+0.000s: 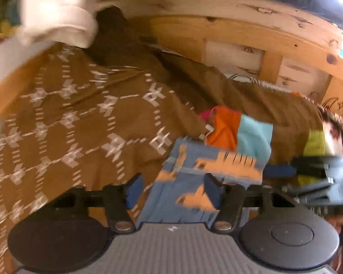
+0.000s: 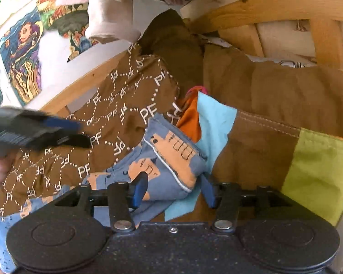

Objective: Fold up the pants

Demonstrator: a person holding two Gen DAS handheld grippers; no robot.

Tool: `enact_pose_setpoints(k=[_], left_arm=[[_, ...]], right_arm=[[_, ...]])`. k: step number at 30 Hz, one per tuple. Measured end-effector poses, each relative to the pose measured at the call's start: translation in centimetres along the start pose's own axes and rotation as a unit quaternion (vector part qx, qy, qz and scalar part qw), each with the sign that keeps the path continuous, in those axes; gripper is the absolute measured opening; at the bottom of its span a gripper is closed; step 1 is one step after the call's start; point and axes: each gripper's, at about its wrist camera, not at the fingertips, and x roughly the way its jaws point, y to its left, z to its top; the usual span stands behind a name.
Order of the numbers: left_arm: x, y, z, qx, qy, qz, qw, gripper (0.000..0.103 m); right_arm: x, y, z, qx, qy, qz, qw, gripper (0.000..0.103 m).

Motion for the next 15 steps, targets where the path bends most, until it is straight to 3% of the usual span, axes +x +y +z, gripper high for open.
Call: enact_pose_setpoints(k=[4, 10, 11, 13, 15], left_arm=[[3.9, -0.3, 0.7, 0.028, 0.014, -0.004, 0.9995, 0.059], [6.6, 0.0, 0.0, 0.038, 0.035, 0.018, 0.9985, 0.061], [6.7, 0.0, 0.1, 0.035, 0.036, 0.016, 0.9986, 0.057], [7.2, -0.1, 0.4, 0.031, 0.045, 0.000, 0.9985, 0.031], [7.6, -0.6, 0.8, 0.034, 0.054, -0.006, 0.9979, 0.024]], right_arm=[[0.4, -1.0, 0.1, 0.022, -0.002, -0.010, 1.000, 0.035], [1.0, -1.1, 0.1, 0.025, -0.005, -0.015, 1.000, 0.034], [1.2, -1.1, 0.1, 0.024, -0.006, -0.015, 1.000, 0.033], [1.5, -1.1, 0.2, 0.025, -0.007, -0.015, 1.000, 0.031], [1.7, -1.2, 0.2, 0.027, -0.006, -0.016, 0.999, 0.027]])
